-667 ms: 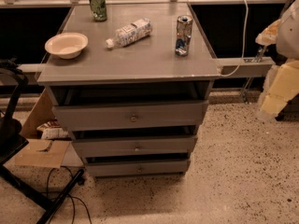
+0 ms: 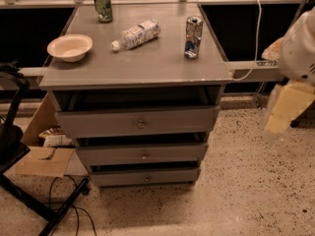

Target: Open bottom drawer

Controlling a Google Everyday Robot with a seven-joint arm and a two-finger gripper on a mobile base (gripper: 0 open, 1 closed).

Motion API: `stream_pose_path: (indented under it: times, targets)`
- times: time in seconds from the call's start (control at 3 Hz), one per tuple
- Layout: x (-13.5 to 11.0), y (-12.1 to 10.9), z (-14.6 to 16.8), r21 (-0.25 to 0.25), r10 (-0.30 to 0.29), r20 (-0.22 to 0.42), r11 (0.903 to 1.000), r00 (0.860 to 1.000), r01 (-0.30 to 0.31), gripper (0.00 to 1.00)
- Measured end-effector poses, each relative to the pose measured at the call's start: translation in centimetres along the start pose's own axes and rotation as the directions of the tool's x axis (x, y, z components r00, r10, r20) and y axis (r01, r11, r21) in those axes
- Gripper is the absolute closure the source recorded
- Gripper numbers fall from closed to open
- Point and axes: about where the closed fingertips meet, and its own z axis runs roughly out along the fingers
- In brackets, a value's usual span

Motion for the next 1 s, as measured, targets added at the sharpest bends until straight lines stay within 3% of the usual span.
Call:
stream_pose_path:
  times: [0.33, 1.0]
  targets:
    - [0.8, 2.0, 5.5, 0.003, 0.013, -0.021, 0.9999, 1.000, -0.013, 0.00]
    - [4.8, 5.5, 22.3, -0.038, -0.007, -0.086, 0.9993, 0.996, 0.003, 0.00]
